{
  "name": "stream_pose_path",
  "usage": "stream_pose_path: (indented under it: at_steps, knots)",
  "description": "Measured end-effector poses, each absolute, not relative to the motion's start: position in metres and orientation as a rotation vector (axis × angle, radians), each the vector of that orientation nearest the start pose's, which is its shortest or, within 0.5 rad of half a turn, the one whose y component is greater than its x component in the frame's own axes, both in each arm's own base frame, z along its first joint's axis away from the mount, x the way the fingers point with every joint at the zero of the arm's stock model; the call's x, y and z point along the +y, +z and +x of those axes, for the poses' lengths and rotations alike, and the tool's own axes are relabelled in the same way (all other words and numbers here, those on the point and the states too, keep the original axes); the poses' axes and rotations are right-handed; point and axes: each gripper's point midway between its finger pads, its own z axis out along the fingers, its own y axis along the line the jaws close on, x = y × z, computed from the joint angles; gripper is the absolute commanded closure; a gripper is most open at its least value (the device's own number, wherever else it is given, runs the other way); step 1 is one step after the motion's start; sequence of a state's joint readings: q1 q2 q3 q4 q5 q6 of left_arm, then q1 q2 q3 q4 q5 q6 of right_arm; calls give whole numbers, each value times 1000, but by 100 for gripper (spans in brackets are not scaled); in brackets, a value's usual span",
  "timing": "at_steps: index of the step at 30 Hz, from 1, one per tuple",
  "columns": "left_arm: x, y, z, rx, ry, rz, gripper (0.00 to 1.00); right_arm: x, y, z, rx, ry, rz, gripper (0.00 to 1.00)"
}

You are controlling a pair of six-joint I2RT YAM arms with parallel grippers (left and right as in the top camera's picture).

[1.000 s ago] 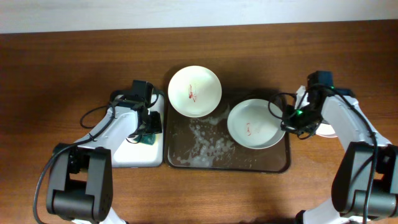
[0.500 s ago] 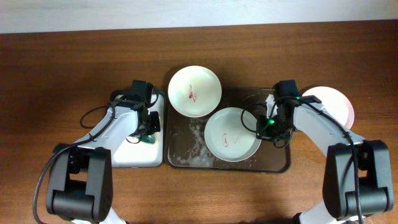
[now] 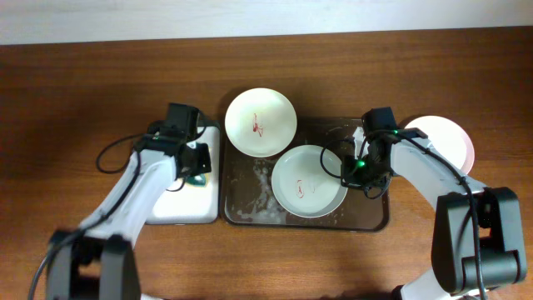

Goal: Clean dirty plates on tray and stack at the side
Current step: 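Bring the sponge with the left gripper to the pale green plate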

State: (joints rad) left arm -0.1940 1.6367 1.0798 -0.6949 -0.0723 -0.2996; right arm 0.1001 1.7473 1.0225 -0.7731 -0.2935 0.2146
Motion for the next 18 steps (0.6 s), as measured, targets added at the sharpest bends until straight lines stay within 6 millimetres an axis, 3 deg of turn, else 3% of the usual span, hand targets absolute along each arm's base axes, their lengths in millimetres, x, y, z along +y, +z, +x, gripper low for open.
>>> stream_pose_path:
  at_steps: [4,13,18]
  knots:
    - [-57,96,354,2719,-44,-164,100,80,18,300,3077,467,160,96]
    - [-54,112,373,2610,-25,-171,100,80,18,301,3076,467,159,96]
    - [-49,137,396,2472,12,-140,100,80,18,301,3076,467,159,96]
